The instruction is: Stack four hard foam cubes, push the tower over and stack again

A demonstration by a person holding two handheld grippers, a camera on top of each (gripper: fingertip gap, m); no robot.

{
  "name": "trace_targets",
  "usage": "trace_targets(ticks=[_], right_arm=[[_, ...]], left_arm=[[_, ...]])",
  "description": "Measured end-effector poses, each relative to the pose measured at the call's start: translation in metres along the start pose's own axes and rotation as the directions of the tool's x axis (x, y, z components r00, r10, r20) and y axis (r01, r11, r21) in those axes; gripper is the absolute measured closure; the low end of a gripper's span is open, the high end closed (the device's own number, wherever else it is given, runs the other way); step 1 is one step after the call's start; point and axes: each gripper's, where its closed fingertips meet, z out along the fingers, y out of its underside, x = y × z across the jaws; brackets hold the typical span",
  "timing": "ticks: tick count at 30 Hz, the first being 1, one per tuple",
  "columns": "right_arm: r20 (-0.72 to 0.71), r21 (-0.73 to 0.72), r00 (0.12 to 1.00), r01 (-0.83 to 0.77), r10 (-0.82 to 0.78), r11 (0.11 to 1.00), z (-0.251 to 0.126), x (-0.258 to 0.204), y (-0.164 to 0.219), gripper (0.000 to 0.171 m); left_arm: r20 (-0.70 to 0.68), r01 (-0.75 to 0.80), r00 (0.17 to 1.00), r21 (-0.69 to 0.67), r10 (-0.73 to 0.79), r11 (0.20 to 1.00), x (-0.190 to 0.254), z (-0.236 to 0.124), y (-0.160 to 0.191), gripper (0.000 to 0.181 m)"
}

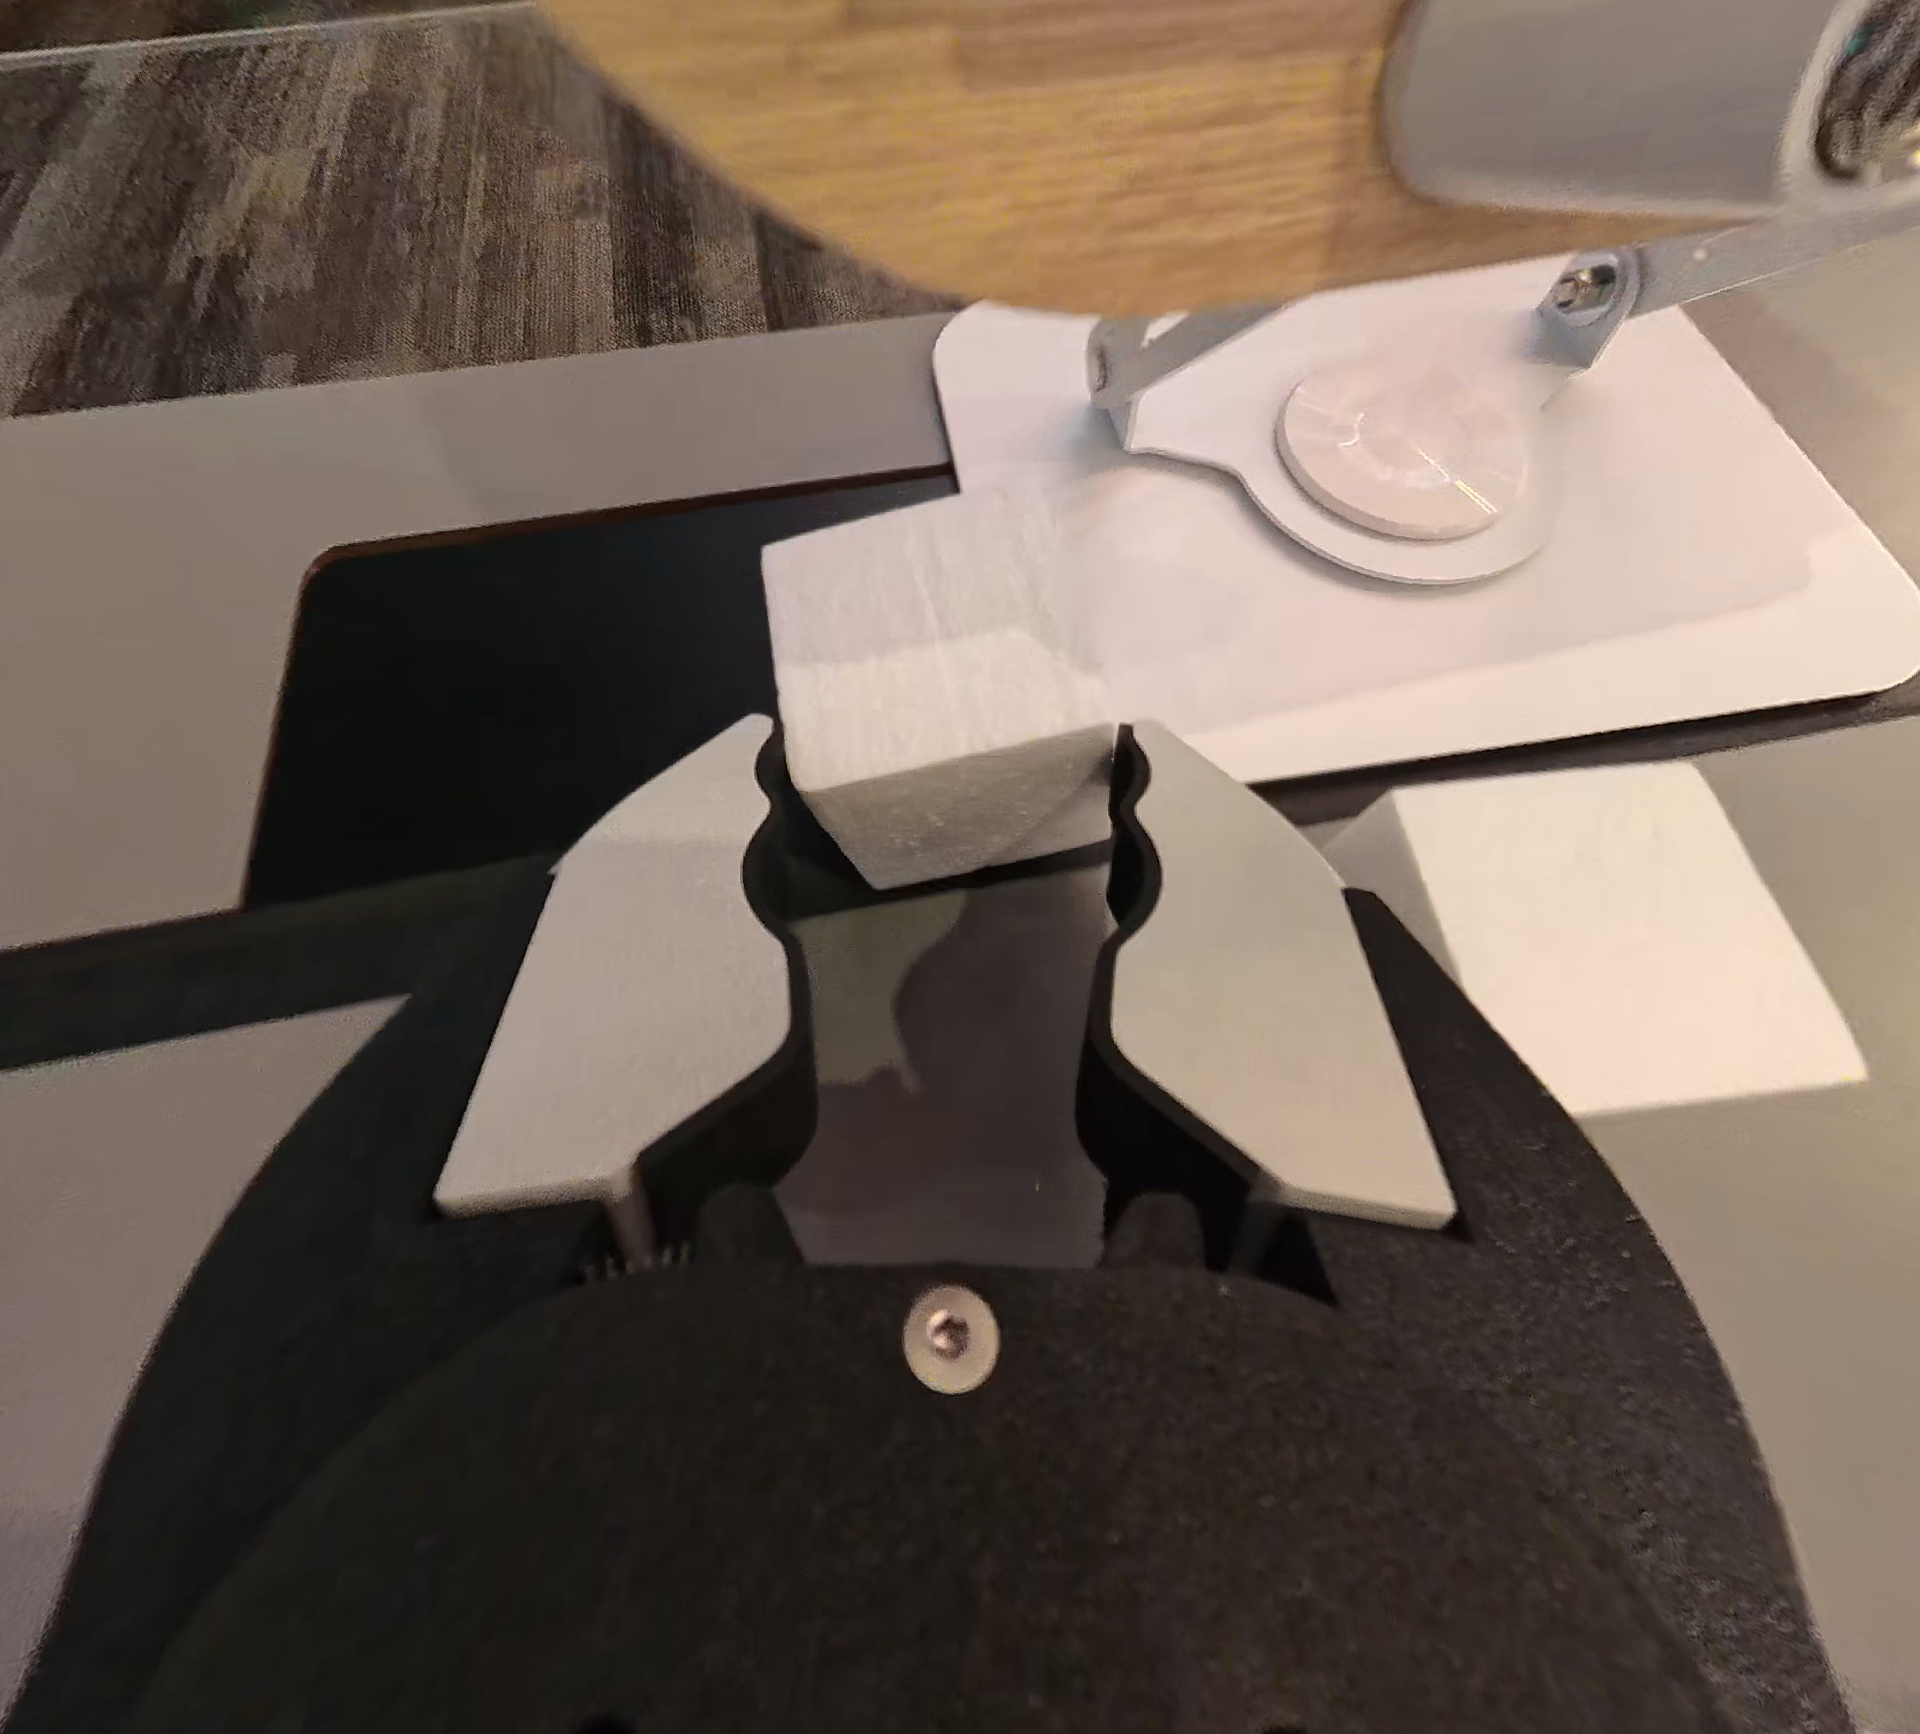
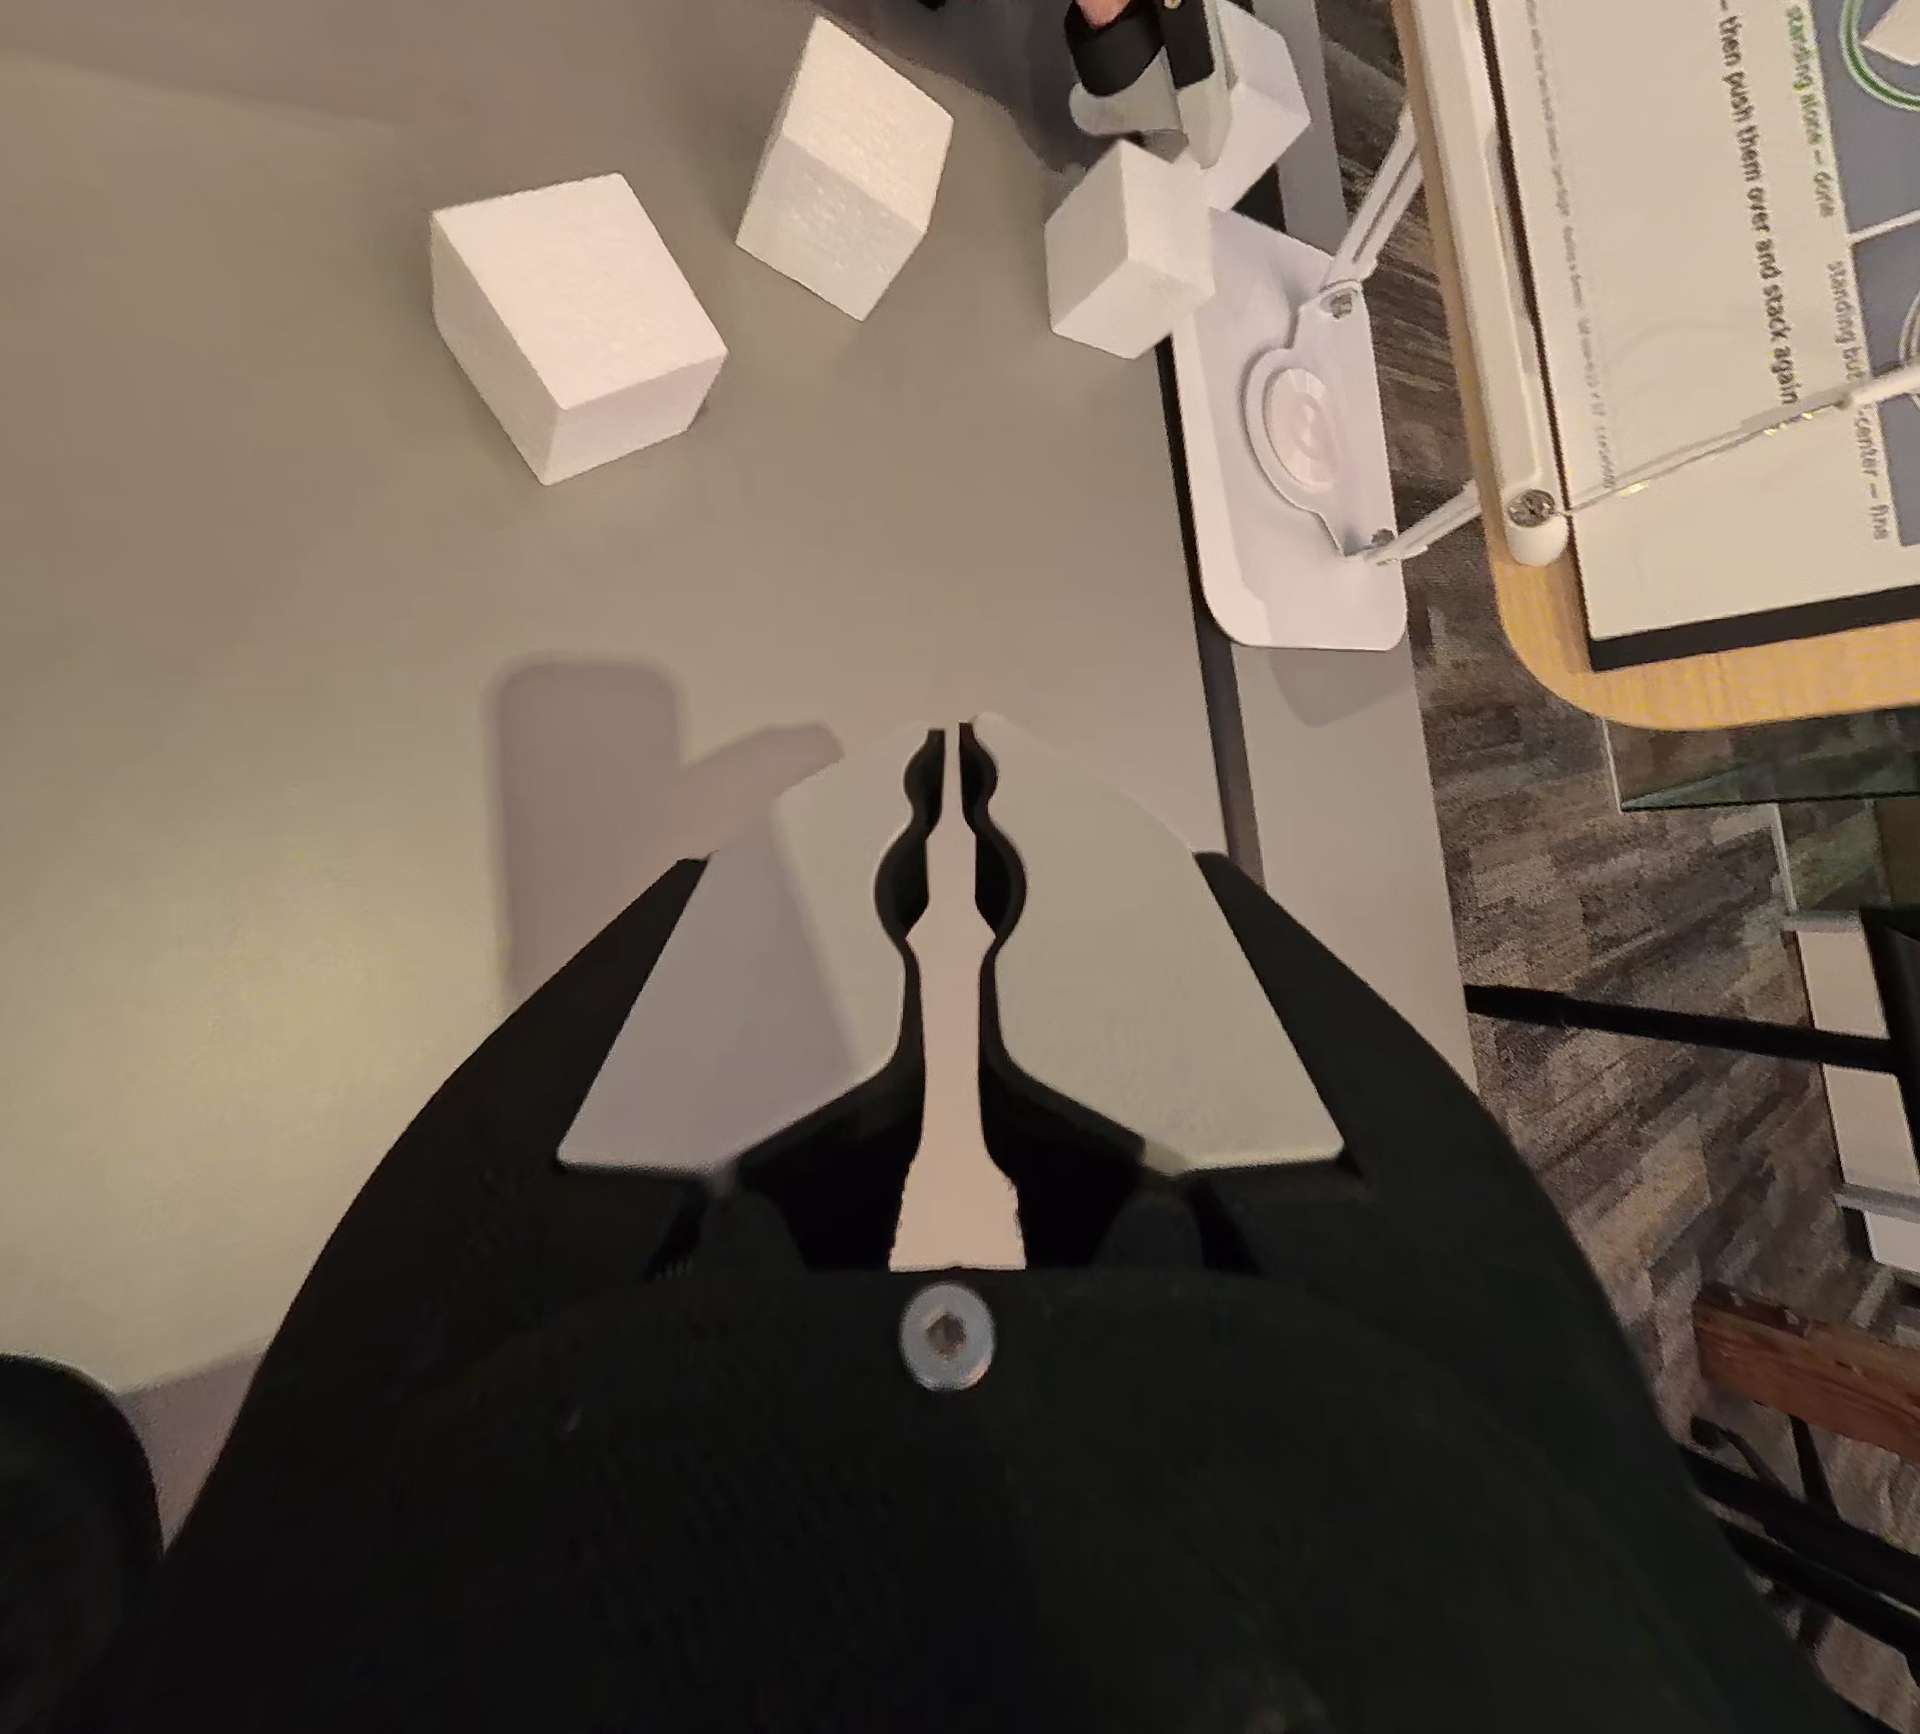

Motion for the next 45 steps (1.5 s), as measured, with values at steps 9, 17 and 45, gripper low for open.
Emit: trace_targets(ticks=[9,17,45], right_arm=[[0.374,0.228,0.924,-0.175,0.08,0.958,0.051,-0.062,-0.056,0.111],[0.38,0.208,0.913,-0.238,0.146,0.949,0.105,-0.077,-0.054,0.1],[0.377,0.212,0.914,-0.244,0.151,0.947,0.087,-0.064,-0.044,0.109]], left_arm=[[-0.07,-0.025,0.997,0.003,0.026,1.0,-0.003,-0.061,0.023,0.122],[-0.172,-0.183,0.965,0.105,0.199,0.977,0.035,-0.149,0.03,0.122],[-0.233,-0.365,0.898,0.081,0.374,0.927,0.129,-0.172,0.053,0.122]])
